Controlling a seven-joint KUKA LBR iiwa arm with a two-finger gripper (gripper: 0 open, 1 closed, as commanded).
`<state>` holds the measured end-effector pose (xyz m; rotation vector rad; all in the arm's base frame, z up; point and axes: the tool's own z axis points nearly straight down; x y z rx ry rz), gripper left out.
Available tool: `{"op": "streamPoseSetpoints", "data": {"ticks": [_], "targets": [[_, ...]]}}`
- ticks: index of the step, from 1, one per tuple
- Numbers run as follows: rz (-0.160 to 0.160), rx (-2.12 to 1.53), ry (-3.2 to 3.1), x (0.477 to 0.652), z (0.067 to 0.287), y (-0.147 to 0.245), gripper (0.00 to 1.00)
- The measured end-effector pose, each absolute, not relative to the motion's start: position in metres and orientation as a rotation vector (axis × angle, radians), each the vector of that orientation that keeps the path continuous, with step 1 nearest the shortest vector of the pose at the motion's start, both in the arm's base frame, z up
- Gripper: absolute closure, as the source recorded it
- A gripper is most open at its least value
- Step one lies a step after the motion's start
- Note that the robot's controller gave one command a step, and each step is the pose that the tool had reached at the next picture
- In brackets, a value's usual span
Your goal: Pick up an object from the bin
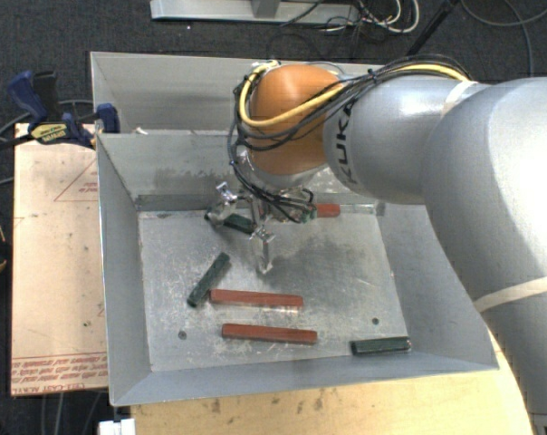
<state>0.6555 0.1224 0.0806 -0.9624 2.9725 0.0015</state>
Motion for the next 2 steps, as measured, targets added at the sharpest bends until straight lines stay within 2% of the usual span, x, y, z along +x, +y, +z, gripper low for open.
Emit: {"op": "streamPoseSetpoints", "data": {"ticks": [1, 2], "targets": [[-0.001, -1.342, 2.832, 0.631, 0.08, 0.147, 0.0], [0.003, -1.742, 2.607, 0.62, 0.08, 0.153, 1.0]]}}
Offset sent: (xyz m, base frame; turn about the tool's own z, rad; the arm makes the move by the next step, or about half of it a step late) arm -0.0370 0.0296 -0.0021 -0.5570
